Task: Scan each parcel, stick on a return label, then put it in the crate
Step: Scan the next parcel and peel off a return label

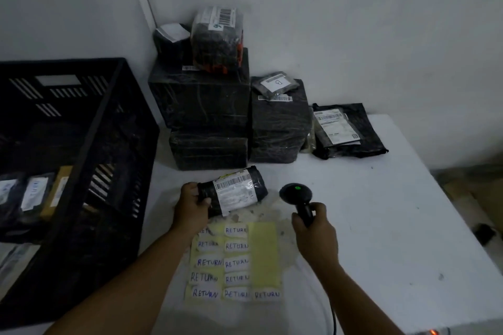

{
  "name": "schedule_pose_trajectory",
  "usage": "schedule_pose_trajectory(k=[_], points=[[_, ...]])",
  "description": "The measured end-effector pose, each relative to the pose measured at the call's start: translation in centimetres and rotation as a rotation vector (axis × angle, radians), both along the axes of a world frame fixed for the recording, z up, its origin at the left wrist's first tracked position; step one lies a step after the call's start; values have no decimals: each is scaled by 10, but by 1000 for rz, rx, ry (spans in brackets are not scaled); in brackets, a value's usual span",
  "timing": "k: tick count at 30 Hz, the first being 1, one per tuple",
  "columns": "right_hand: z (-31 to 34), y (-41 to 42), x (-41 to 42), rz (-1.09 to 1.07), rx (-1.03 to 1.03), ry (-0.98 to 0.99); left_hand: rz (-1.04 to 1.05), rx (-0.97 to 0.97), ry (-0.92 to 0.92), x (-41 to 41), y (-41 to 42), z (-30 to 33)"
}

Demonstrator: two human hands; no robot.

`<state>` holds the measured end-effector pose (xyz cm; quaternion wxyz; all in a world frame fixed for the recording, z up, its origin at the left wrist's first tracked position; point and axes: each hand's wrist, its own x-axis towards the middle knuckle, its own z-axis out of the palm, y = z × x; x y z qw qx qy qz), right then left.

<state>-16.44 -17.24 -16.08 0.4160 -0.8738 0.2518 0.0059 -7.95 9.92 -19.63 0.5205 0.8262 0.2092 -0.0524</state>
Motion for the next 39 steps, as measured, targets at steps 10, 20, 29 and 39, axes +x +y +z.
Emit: schedule_pose_trajectory(k=[10, 20, 29, 39], points=[[-27, -35, 25, -137, -193, 115, 3, 102, 57, 8, 3, -3], [-26, -38, 24, -116, -272, 172, -59, 132, 85, 2, 7, 0], [-11, 0, -32, 123, -323, -269, -327, 368, -283, -61, -19, 12], [-41, 35, -97, 759, -424, -63, -912, 517, -288, -119, -38, -8]])
